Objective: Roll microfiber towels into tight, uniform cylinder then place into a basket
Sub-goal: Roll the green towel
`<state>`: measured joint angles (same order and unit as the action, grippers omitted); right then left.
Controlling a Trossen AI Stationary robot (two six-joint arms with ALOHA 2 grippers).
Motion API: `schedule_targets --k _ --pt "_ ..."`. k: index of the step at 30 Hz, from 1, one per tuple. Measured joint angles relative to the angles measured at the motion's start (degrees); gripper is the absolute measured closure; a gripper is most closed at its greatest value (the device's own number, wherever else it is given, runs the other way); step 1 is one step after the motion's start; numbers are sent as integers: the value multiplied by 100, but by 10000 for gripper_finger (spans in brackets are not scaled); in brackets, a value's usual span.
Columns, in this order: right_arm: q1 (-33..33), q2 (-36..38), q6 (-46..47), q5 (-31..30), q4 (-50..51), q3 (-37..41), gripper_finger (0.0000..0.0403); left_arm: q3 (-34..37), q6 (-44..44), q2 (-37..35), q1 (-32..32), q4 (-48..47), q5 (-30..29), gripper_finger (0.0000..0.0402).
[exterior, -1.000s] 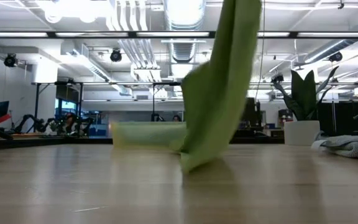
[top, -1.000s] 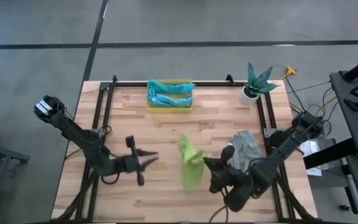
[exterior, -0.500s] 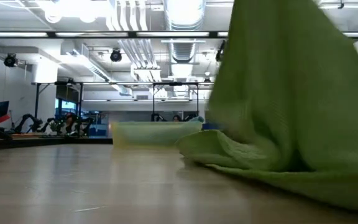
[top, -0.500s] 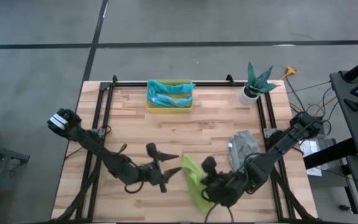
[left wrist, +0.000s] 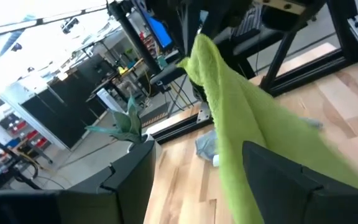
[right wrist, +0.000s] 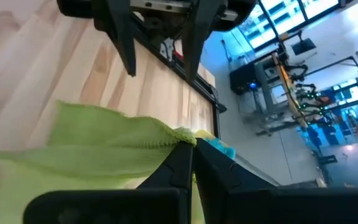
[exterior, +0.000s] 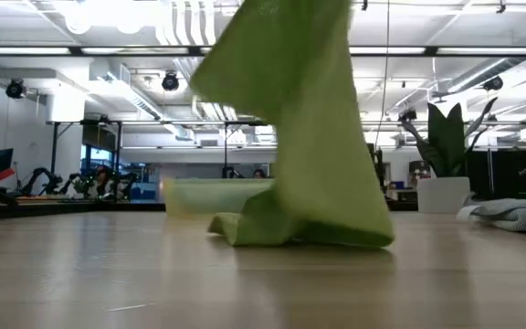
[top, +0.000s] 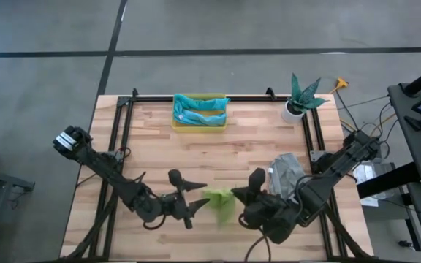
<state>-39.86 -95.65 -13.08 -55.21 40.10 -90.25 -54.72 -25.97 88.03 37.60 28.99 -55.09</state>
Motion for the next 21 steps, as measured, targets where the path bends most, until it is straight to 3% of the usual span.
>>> schedule_targets --k 7,12,16,21 --pt "2 -16 61 -9 40 4 394 0 566 0 -94 -15 154 178" --pt "0 -16 170 -33 39 4 394 -3 1109 0 -317 -465 932 178" --pt "4 -16 418 -65 165 4 394 -70 1367 21 -441 -584 957 178" --pt "49 -16 1149 -621 682 5 394 -260 1365 122 -418 -340 975 178"
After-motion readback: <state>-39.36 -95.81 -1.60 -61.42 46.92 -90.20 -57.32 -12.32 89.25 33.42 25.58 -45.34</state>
